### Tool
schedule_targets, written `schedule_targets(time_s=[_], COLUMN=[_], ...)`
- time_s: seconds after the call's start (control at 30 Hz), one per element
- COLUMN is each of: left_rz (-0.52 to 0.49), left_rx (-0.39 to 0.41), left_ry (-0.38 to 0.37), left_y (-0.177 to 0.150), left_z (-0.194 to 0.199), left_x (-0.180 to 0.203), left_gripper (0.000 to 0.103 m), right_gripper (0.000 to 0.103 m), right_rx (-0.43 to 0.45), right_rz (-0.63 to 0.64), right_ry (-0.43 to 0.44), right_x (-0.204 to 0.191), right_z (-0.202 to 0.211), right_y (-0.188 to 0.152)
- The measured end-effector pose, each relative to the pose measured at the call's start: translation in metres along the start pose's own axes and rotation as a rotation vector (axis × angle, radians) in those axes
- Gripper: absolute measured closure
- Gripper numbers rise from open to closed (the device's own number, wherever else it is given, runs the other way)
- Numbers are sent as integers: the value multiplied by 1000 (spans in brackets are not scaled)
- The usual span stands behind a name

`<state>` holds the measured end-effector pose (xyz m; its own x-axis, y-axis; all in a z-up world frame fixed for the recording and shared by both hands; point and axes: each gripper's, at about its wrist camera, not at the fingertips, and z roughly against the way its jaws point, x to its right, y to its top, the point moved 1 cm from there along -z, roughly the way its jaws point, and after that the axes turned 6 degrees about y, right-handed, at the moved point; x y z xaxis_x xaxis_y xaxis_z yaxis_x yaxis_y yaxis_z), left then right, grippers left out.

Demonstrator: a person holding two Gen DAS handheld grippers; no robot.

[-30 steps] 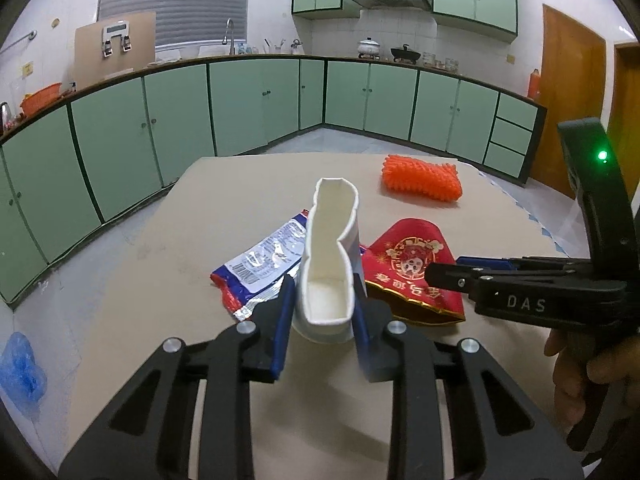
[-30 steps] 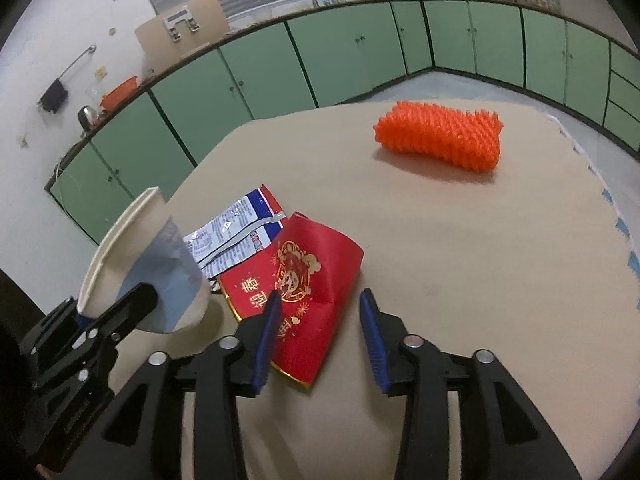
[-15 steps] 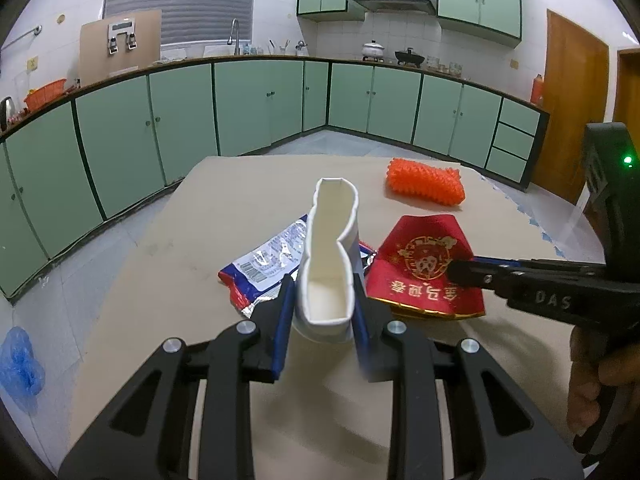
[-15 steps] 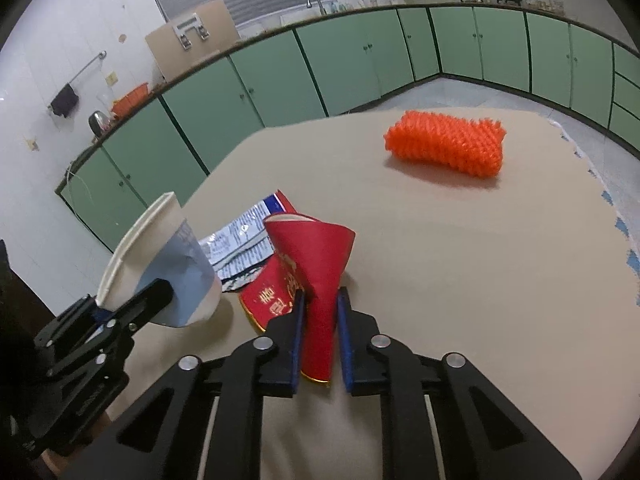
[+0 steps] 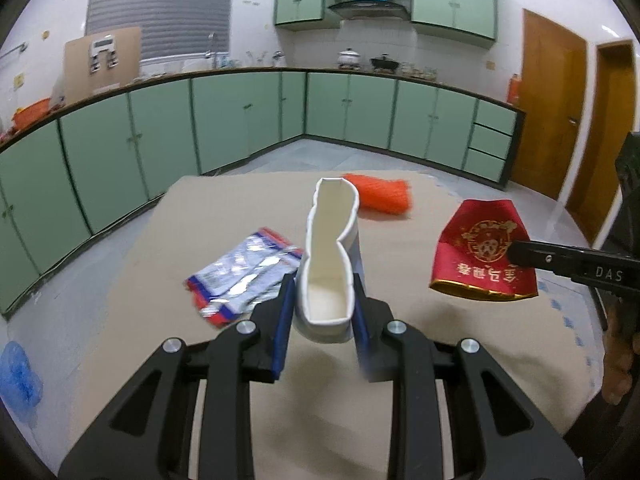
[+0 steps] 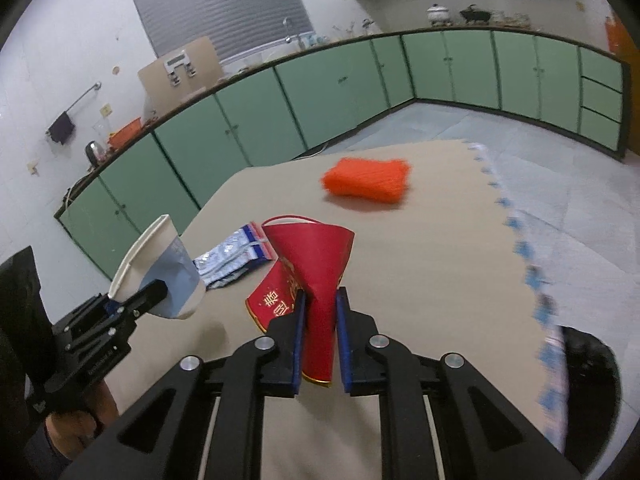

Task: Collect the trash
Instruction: 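Carry the paper cup and red bag over the black trash bin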

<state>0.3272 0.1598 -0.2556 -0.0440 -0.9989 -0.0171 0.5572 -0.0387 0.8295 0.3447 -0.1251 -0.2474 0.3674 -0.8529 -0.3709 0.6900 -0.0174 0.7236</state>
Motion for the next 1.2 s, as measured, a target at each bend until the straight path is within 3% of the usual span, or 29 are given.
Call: schedule_targets(time_s=[0.5,0.7,0.97,1.2], left_rz=[-160,-221,-301,-338], left_rx=[32,35,14,-38], left_ry=[-226,-326,-423,-452], left_y=[11,5,-5,-16], left_z=[40,55,47,25], left_x=[170,246,315,350], left_gripper=[77,77,77,77], right_gripper=[89,89,89,89], right_rx=[119,152,151,131], right_rz=[-125,-187,-288,-349], right_ry=[-191,-264,-312,-338], right_x=[104,143,194,233], right_z=[162,209,225,219], right_y=[-46,-67,-92,-105])
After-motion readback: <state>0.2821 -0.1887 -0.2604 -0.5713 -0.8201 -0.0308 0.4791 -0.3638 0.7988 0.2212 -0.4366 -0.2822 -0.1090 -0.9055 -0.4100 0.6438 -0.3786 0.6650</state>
